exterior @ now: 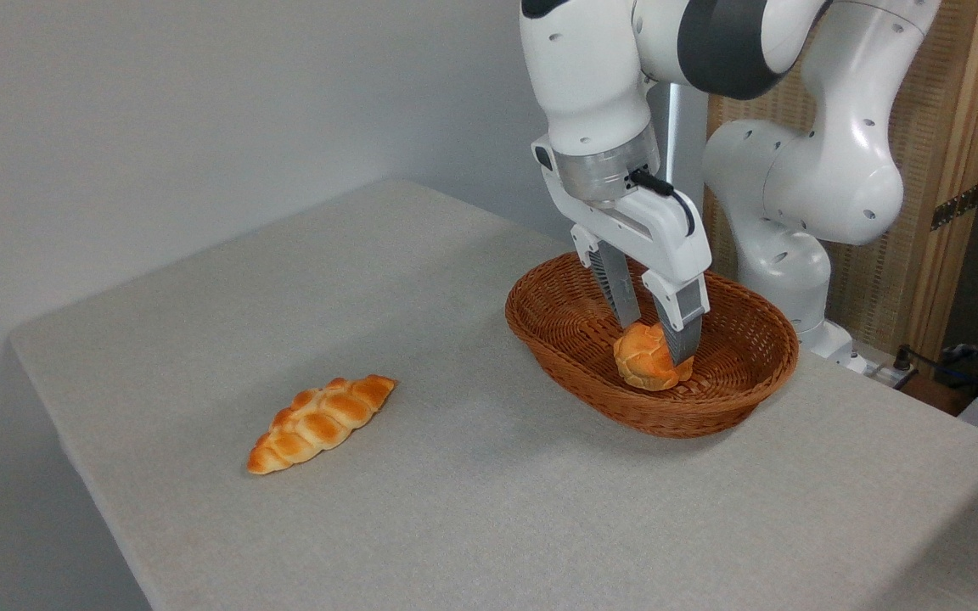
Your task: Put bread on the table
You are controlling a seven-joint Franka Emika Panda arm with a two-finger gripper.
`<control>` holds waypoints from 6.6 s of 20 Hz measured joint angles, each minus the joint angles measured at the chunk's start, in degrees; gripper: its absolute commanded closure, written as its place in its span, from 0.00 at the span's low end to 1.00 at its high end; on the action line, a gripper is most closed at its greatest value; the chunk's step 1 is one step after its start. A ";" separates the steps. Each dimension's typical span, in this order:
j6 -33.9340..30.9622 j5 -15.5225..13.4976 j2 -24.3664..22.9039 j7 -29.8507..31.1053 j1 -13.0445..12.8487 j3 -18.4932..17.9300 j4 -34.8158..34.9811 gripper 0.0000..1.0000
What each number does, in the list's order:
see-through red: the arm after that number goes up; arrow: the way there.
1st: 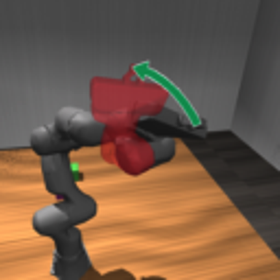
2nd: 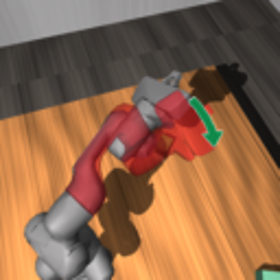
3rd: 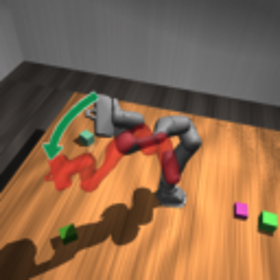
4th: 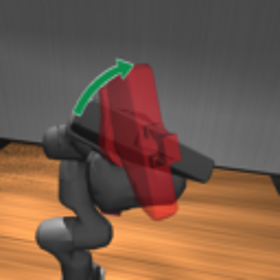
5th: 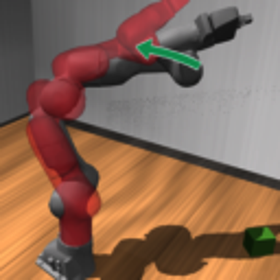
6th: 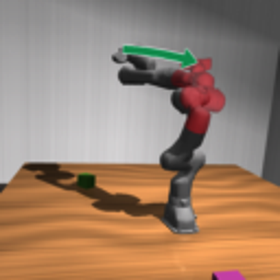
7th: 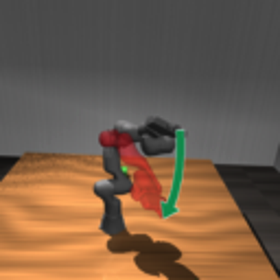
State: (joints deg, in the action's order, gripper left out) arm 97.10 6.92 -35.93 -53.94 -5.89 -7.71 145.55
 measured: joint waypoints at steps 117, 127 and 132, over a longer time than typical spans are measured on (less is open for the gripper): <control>5.61 -12.01 34.62 5.58 -1.83 -0.74 -39.90 0.00; 1.04 -8.42 33.80 14.68 3.87 5.98 -47.00 0.00; 0.20 -6.58 33.88 17.13 4.05 7.96 -47.79 0.00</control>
State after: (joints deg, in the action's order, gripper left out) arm 97.30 0.34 -2.05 -36.81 -1.84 0.25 97.76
